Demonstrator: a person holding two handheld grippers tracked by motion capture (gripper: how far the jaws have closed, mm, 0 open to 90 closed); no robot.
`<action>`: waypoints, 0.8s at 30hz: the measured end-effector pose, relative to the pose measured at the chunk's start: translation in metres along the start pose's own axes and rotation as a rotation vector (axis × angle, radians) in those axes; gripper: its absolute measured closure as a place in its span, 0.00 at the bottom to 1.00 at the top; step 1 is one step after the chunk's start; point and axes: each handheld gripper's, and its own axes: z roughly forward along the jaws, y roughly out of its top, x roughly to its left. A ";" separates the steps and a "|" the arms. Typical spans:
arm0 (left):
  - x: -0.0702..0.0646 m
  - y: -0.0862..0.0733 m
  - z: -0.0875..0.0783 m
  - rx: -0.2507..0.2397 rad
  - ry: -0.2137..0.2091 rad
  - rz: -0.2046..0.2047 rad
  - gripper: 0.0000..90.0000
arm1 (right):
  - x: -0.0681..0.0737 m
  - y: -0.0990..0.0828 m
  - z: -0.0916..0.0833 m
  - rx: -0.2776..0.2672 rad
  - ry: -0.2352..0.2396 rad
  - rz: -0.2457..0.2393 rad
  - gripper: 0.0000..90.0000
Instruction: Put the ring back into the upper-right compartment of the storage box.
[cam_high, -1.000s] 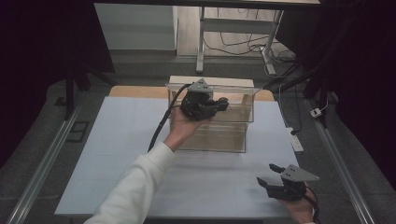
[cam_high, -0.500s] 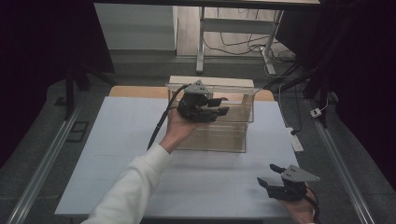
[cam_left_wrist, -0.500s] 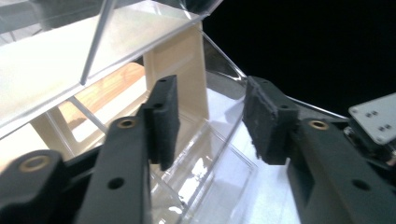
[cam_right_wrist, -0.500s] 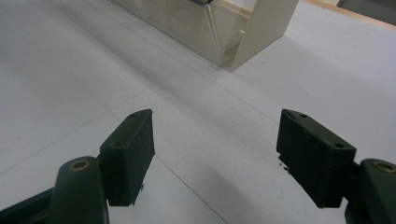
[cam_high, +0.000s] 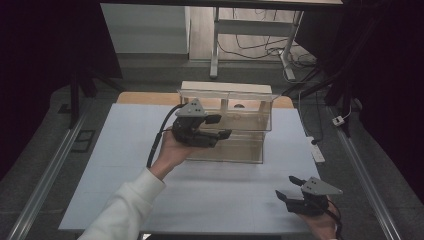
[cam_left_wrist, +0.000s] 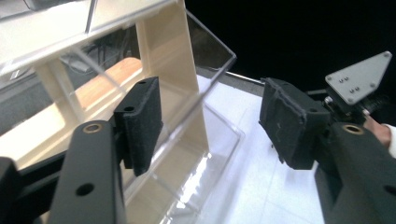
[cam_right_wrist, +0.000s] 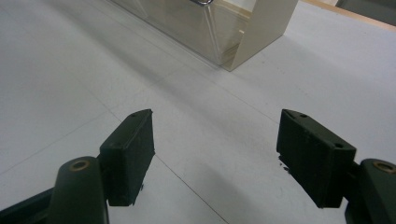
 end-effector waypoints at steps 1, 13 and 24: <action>0.001 -0.003 -0.003 0.006 0.002 -0.011 0.40 | 0.000 0.000 0.000 -0.002 0.000 -0.001 0.30; 0.004 -0.054 -0.045 0.033 0.092 -0.047 0.28 | 0.001 0.001 -0.001 -0.003 -0.001 0.000 0.30; 0.009 -0.112 -0.084 0.054 0.134 -0.124 0.27 | 0.002 0.001 -0.001 -0.003 -0.003 -0.003 0.30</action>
